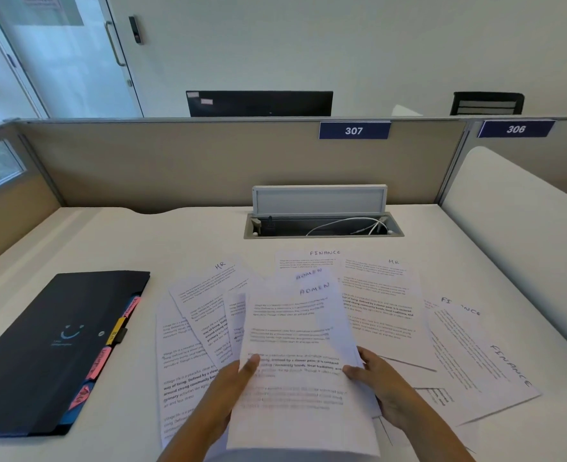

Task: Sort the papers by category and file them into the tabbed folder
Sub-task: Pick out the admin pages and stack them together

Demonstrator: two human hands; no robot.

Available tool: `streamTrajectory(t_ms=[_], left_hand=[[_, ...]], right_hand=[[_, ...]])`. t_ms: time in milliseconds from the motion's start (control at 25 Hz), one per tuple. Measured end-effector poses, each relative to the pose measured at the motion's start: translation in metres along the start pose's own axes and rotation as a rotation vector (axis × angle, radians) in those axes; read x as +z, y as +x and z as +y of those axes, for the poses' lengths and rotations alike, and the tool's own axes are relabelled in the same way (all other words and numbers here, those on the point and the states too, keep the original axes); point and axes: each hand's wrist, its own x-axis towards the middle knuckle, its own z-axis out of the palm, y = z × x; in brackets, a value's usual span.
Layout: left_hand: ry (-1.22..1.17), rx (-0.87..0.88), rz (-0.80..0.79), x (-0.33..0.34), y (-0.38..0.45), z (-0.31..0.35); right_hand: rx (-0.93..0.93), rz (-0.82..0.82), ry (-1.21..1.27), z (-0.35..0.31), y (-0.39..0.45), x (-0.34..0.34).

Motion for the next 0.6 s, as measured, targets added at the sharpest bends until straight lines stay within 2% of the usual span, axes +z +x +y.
streamTrajectory(t_ms=[80, 240, 400, 600], left_hand=[[0.085, 0.117, 0.008, 0.001, 0.004, 0.005], [0.193, 0.26, 0.164, 0.007, 0.007, 0.023], [0.135, 0.339, 0.243, 0.017, 0.001, 0.042], [0.049, 0.384, 0.284, 0.02, -0.005, 0.055]], right_hand=[[-0.101, 0.026, -0.145, -0.008, -0.007, 0.005], [-0.33, 0.088, -0.325, -0.035, -0.025, 0.02], [-0.518, 0.16, -0.374, -0.05, -0.029, 0.032], [-0.589, 0.213, -0.347, -0.043, -0.022, 0.037]])
